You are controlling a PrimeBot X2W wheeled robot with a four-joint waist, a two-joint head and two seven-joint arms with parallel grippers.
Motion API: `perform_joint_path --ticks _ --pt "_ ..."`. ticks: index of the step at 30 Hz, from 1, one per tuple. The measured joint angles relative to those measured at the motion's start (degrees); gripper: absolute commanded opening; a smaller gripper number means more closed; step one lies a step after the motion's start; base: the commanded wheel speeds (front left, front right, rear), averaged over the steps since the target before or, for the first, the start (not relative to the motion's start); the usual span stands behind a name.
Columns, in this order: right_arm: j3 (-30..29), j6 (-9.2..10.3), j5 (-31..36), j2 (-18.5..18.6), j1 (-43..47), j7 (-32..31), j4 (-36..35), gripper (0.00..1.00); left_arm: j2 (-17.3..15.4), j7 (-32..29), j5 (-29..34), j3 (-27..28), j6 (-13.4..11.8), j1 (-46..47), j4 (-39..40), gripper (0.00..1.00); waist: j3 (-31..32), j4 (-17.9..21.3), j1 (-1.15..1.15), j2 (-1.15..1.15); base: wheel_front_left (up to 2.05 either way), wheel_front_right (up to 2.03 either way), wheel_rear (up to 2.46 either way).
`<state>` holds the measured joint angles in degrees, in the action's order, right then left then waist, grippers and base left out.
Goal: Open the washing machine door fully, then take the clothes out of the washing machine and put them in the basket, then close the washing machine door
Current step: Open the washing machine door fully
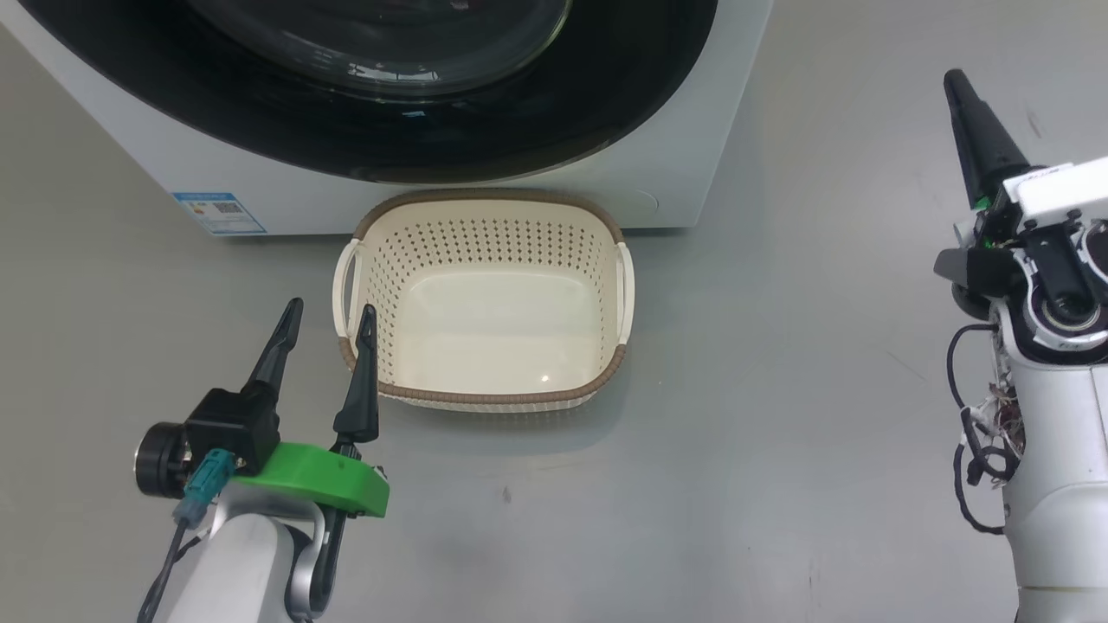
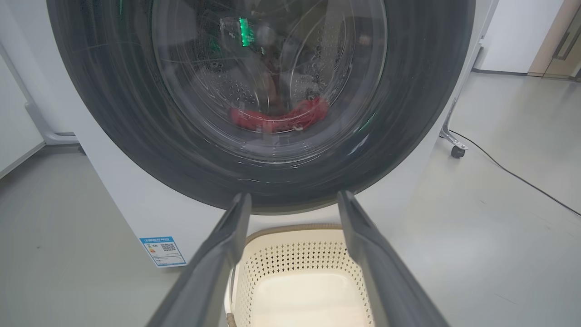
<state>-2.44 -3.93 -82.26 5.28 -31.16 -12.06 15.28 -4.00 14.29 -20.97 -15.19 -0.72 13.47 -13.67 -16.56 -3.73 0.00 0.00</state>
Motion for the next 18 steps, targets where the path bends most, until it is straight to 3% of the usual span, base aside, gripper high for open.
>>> perform_joint_path --ticks 8,18 --pt "-0.2 0.67 -2.6 1.6 -7.8 -4.3 0.7 0.00 0.9 0.0 0.5 -0.7 0.5 2.9 0.4 1.00 -4.4 -2.7 0.00 0.00 0.00 0.00 0.00" --pt "-0.2 3.54 -4.0 4.4 -19.2 -8.8 4.0 0.00 1.5 0.2 0.6 -2.3 1.1 6.0 0.3 1.00 -8.8 -7.2 0.00 0.00 0.00 0.00 0.00"
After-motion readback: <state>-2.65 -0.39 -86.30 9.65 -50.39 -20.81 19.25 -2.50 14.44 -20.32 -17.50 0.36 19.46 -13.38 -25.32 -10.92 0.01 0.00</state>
